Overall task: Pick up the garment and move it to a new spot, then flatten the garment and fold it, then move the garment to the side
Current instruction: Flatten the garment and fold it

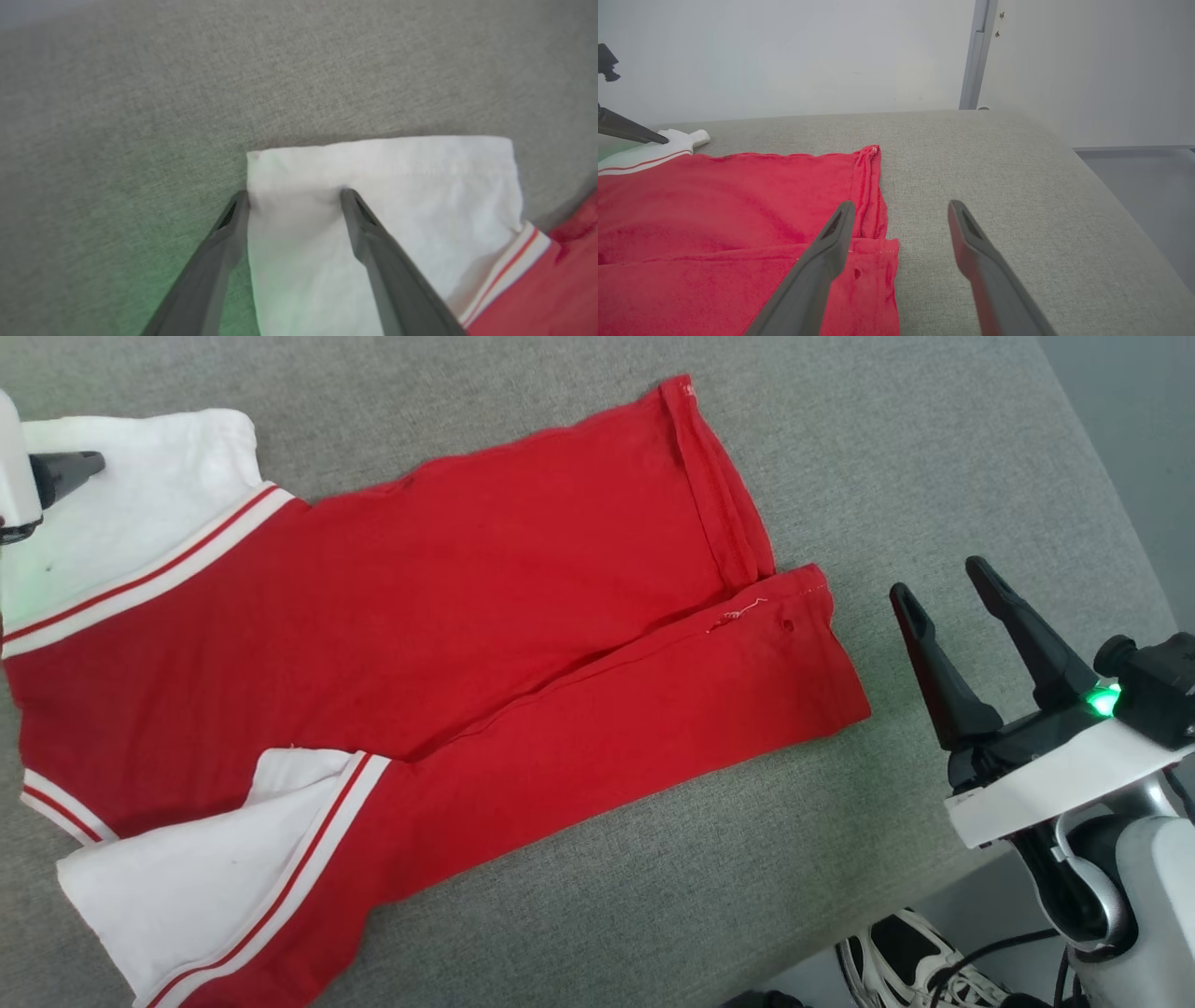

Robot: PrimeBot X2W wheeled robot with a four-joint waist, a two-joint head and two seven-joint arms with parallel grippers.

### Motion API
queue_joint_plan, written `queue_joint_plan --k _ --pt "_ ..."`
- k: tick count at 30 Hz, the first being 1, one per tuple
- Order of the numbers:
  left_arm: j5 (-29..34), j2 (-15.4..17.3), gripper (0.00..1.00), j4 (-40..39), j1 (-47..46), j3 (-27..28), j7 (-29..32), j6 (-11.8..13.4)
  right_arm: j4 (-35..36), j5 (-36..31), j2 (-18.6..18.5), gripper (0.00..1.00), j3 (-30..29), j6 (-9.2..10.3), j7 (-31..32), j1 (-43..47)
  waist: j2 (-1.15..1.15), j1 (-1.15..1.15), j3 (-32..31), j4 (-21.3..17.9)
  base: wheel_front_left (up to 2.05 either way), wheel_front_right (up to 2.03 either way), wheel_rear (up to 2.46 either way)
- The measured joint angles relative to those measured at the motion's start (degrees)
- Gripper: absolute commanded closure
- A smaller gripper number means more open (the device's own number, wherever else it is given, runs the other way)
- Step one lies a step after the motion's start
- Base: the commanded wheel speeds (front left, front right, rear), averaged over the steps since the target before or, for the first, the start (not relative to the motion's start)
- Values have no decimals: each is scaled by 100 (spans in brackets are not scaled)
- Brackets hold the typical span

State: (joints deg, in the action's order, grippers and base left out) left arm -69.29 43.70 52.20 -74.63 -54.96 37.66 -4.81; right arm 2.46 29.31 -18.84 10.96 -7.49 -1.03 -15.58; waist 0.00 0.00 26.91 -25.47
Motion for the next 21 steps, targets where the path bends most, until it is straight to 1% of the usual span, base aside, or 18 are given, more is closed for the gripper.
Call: queue_joint_plan --k 2,3,4,5,6,7,10,13,15,17,21 --pt "-16 -64 0 141 -114 -37 283 -38 30 26 -34 0 8 0 0 -34 0 0 121 -38 0 0 0" --pt "-13 -67 5 158 -175 -58 319 -65 38 41 -37 0 12 -1 2 -36 0 0 148 -39 0 0 0" --pt "-15 -79 36 191 -197 -46 318 -79 46 42 -44 0 13 0 10 -40 1 0 170 -36 0 0 0" --pt "-54 -113 57 214 -206 -23 323 -107 49 42 -53 0 18 0 29 -57 1 0 188 -30 0 0 0" --pt "-98 -135 84 224 -224 -5 344 -126 56 44 -57 0 27 0 32 -83 1 0 200 -18 0 0 0" --pt "-101 -148 100 232 -249 -7 359 -146 64 51 -60 0 42 0 55 -119 1 0 212 -6 0 0 0" --pt "-113 -183 100 233 -270 -9 330 -185 79 64 -125 0 129 0 119 -211 1 0 247 34 0 0 0" --pt "-167 -264 100 227 -297 8 279 -225 91 92 -272 0 248 -1 333 -405 1 0 293 84 0 0 0" --pt "-166 -302 100 233 -361 -8 267 -229 52 130 -443 0 435 0 628 -627 1 0 330 127 0 0 0" --pt "-148 -377 100 212 -416 -38 254 -234 -73 283 -524 0 555 -1 913 -948 1 0 361 185 0 0 0" --pt "-134 -557 100 100 -515 -104 177 -244 -503 575 -872 0 1054 0 1627 -1858 1 0 416 362 0 0 0"
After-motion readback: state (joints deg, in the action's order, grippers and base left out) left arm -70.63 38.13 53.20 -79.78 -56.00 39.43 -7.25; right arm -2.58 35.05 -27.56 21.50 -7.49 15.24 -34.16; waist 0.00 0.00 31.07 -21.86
